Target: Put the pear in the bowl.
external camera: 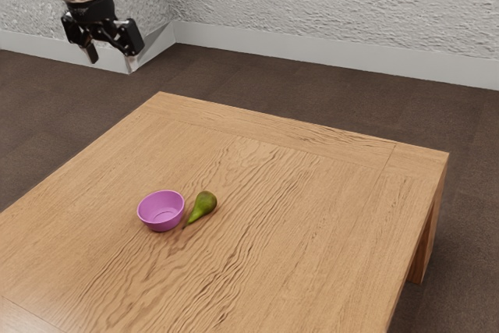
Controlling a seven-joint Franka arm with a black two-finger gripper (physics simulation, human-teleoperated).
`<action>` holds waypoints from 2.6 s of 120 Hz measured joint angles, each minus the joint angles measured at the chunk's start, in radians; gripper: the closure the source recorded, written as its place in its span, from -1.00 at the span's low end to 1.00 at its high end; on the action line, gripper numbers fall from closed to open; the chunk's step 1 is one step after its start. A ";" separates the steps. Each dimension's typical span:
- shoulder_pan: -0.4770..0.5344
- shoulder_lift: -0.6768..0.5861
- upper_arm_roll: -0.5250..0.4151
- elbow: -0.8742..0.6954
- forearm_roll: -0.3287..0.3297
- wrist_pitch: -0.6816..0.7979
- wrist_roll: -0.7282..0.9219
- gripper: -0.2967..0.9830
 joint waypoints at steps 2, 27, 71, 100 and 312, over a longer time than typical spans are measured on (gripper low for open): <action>0.000 0.000 0.000 -0.001 0.000 -0.002 0.000 -0.54; -0.011 0.017 -0.010 -0.044 -0.007 -0.016 -0.005 -0.54; -0.101 0.131 -0.043 -0.245 -0.091 0.064 -0.018 -0.54; -0.070 0.178 -0.043 -0.362 -0.133 0.196 -0.010 -0.54; -0.008 0.616 -0.059 -0.113 -0.118 0.443 0.363 -0.54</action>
